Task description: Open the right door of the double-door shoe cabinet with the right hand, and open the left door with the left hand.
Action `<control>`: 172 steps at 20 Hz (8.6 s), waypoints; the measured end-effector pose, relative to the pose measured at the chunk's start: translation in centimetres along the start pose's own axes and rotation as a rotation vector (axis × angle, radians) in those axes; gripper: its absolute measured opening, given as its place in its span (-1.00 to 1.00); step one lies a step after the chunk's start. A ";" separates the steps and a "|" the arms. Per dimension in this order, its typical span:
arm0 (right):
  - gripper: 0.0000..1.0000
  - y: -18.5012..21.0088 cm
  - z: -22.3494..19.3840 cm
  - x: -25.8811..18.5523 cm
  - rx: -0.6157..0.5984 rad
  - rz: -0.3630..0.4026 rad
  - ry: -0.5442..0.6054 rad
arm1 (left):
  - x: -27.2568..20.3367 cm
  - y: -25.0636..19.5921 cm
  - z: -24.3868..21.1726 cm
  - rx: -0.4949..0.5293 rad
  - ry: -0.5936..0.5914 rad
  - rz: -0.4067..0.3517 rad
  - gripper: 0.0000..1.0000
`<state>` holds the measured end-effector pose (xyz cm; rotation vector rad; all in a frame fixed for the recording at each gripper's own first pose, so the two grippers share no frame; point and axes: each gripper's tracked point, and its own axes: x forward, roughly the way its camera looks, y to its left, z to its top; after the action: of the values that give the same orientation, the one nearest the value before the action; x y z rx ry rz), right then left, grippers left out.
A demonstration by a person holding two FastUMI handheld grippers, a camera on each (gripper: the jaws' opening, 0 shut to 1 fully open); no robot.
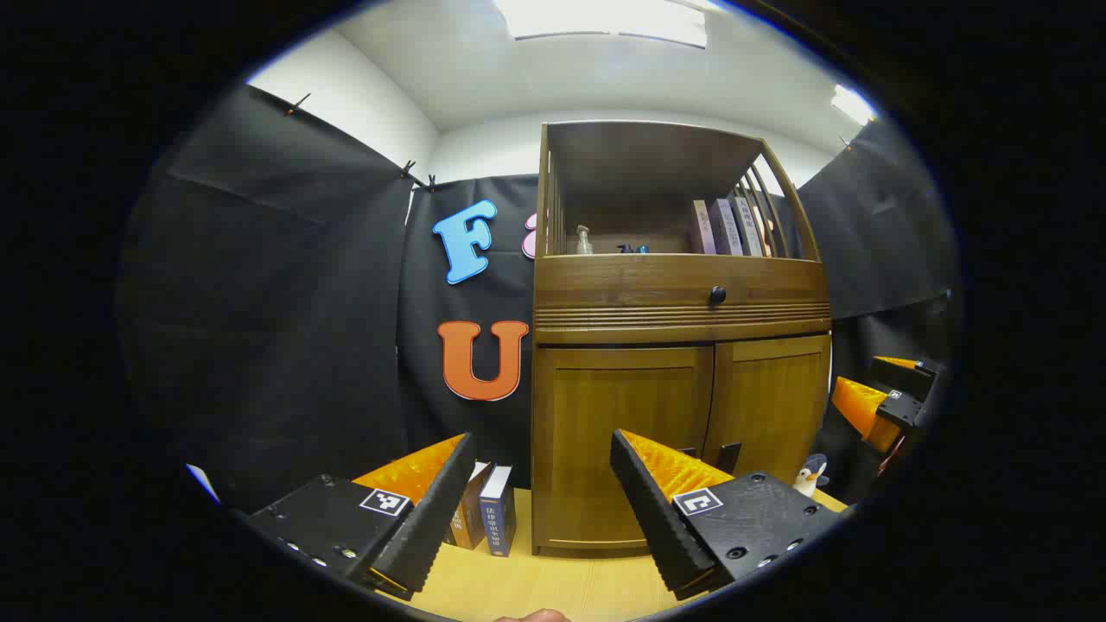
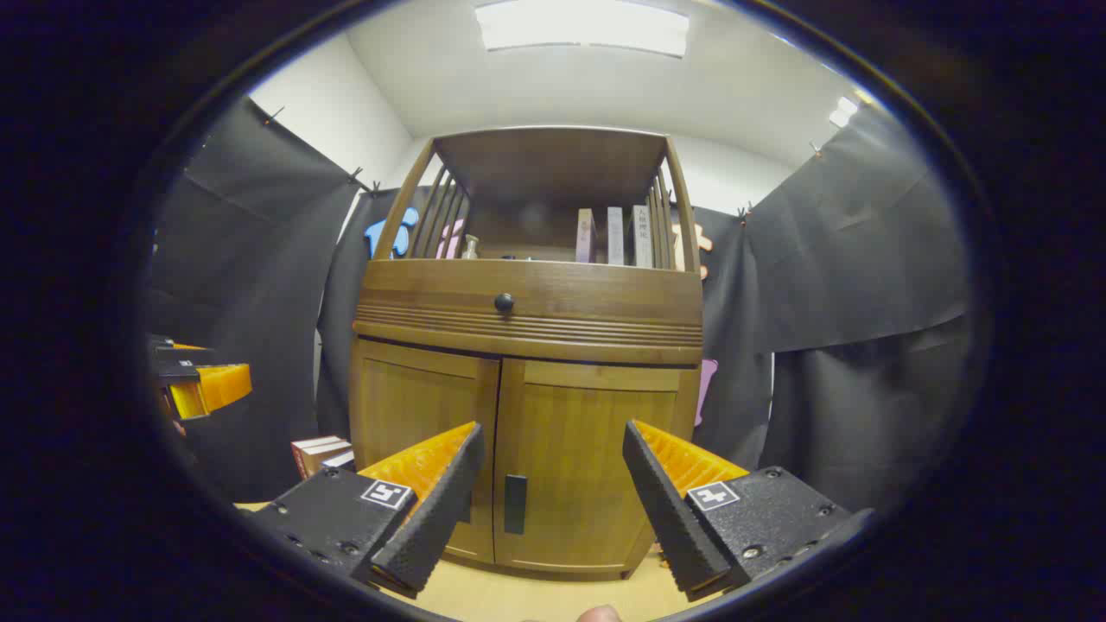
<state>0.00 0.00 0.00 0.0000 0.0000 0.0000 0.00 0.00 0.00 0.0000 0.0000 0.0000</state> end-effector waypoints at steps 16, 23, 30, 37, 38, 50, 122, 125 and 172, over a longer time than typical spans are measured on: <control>1.00 -1.0 -2.9 2.0 0.035 0.033 0.046 | 0.5 -3.5 0.5 -0.007 -0.045 -0.029 0.90; 1.00 -0.5 -5.0 3.4 0.026 0.038 0.104 | 1.3 -4.3 -1.1 -0.008 -0.019 -0.052 0.89; 1.00 2.0 -9.6 6.5 0.041 0.077 0.186 | 1.4 -4.2 -1.5 0.006 -0.010 -0.055 0.89; 1.00 4.4 -15.5 10.7 0.052 0.108 0.301 | 0.9 -2.2 -1.9 0.000 -0.017 -0.015 0.90; 0.97 4.5 -16.1 11.2 0.059 0.112 0.317 | 0.8 -1.9 -2.1 0.000 -0.013 -0.009 0.90; 0.46 5.6 -22.1 17.1 0.047 0.053 0.356 | 0.6 1.3 -3.4 0.033 0.021 0.059 0.89; -0.87 -17.6 -22.0 -7.4 0.047 -0.174 0.496 | -0.7 -26.8 -7.9 0.014 0.146 -0.513 0.89; -0.92 -19.1 -21.9 -8.0 0.066 -0.203 0.499 | -0.3 -27.3 -8.5 0.005 0.164 -0.517 0.90; 0.21 -19.7 -13.1 -13.2 0.073 -0.296 0.318 | 21.9 -23.4 -22.4 -0.025 0.268 -0.308 -0.21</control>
<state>-13.23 -19.66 -13.10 0.0733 0.3176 -0.2965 21.85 -23.44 -22.38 -0.0248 0.2678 -0.3083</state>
